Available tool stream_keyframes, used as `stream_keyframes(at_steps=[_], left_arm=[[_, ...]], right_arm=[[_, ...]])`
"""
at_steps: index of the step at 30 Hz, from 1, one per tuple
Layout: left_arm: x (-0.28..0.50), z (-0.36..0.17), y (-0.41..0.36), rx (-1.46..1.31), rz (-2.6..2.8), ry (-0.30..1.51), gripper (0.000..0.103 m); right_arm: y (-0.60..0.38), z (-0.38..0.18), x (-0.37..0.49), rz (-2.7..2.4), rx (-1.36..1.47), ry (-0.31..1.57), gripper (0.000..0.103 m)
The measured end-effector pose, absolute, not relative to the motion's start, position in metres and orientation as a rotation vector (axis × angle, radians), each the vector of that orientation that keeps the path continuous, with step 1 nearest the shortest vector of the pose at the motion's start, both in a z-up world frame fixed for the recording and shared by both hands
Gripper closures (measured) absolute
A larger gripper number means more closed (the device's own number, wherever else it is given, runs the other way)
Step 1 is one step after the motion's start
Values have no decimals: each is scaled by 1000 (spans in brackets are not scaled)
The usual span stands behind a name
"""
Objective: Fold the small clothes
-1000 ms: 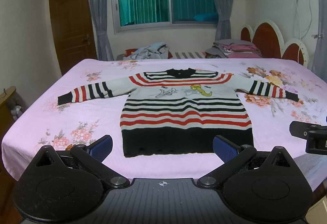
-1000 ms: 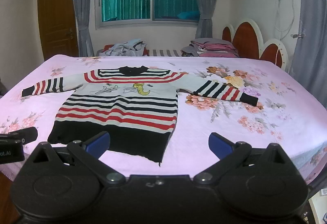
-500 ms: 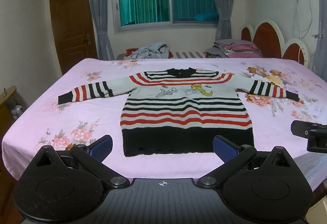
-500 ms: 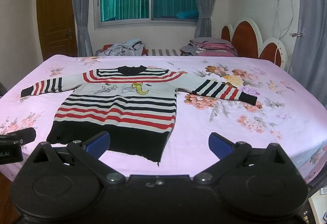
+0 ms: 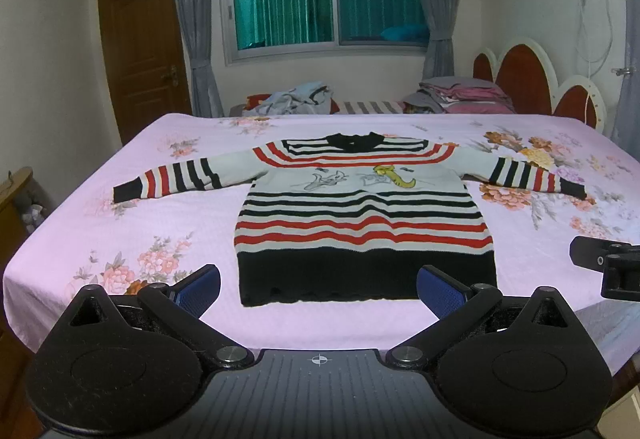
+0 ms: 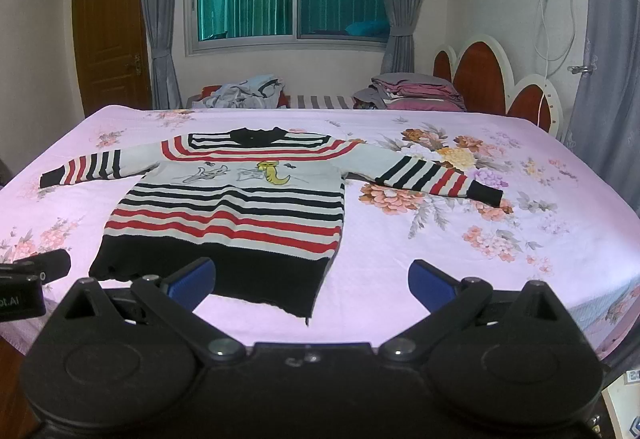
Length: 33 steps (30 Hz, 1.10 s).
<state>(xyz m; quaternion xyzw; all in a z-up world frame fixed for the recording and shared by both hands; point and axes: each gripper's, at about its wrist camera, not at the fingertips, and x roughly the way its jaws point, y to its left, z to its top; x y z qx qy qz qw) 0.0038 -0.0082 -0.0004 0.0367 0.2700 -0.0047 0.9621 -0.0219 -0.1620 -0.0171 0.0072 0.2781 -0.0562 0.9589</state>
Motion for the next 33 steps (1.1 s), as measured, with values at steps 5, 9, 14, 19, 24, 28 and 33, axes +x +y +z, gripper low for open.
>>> stream_keyframes(at_steps=[5, 9, 14, 19, 24, 28, 33], left_arm=[[5, -2, -8, 76, -7, 548, 0], [5, -3, -8, 77, -7, 549, 0], [6, -4, -9, 79, -6, 550, 0], [12, -3, -10, 93, -3, 549, 0], [29, -2, -10, 106, -5, 550, 0], [51, 0, -11, 109, -11, 553, 0], [86, 0, -12, 106, -24, 547, 0]], right_arm=[[-162, -17, -22, -113, 14, 564, 0], [-164, -18, -22, -113, 16, 564, 0], [-163, -18, -22, -113, 17, 563, 0], [-163, -20, -20, -114, 13, 567, 0], [-166, -22, -3, -129, 21, 572, 0], [-168, -23, 19, -142, 26, 578, 0], [-170, -23, 47, -162, 30, 577, 0]])
